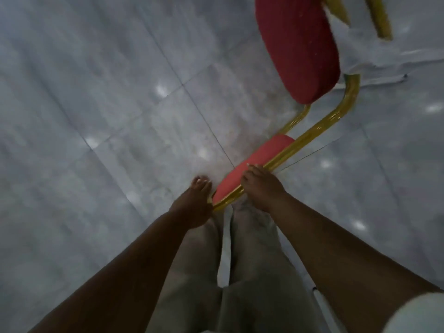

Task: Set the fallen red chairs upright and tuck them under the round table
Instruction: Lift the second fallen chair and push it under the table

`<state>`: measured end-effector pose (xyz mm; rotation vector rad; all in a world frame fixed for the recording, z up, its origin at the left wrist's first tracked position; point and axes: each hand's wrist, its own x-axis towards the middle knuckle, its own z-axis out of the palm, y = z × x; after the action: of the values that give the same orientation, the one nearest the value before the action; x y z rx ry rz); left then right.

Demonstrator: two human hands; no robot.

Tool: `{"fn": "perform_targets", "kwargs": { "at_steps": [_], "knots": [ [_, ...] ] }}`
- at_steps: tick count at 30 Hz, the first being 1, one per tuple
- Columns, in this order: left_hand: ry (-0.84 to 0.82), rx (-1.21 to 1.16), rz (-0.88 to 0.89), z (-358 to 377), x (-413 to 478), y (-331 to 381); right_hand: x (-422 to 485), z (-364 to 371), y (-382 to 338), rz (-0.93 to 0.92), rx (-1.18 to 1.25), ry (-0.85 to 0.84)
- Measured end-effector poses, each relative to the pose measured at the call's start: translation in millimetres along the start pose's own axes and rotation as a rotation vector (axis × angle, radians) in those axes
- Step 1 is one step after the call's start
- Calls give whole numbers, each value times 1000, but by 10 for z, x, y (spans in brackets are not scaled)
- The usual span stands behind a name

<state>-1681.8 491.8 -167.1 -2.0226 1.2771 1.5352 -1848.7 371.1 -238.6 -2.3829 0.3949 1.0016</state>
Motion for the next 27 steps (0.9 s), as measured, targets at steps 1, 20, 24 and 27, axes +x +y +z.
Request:
{"fn": "perform_targets", "kwargs": {
  "at_steps": [1,20,24,27],
  "knots": [
    [-14,-20,-31,139,-3,-77,104,25,-108,-37,-57,-44],
    [110,-310,-57,633,-403,-656,-244,-440,-665,-36,-310,16],
    [123,-297,-3,507,-701,-522,-819,-936,-703,-31,-170,223],
    [140,-280,16,359,-883,-394,-1363,-1350,-688,-30,-76,396]
  ]
}}
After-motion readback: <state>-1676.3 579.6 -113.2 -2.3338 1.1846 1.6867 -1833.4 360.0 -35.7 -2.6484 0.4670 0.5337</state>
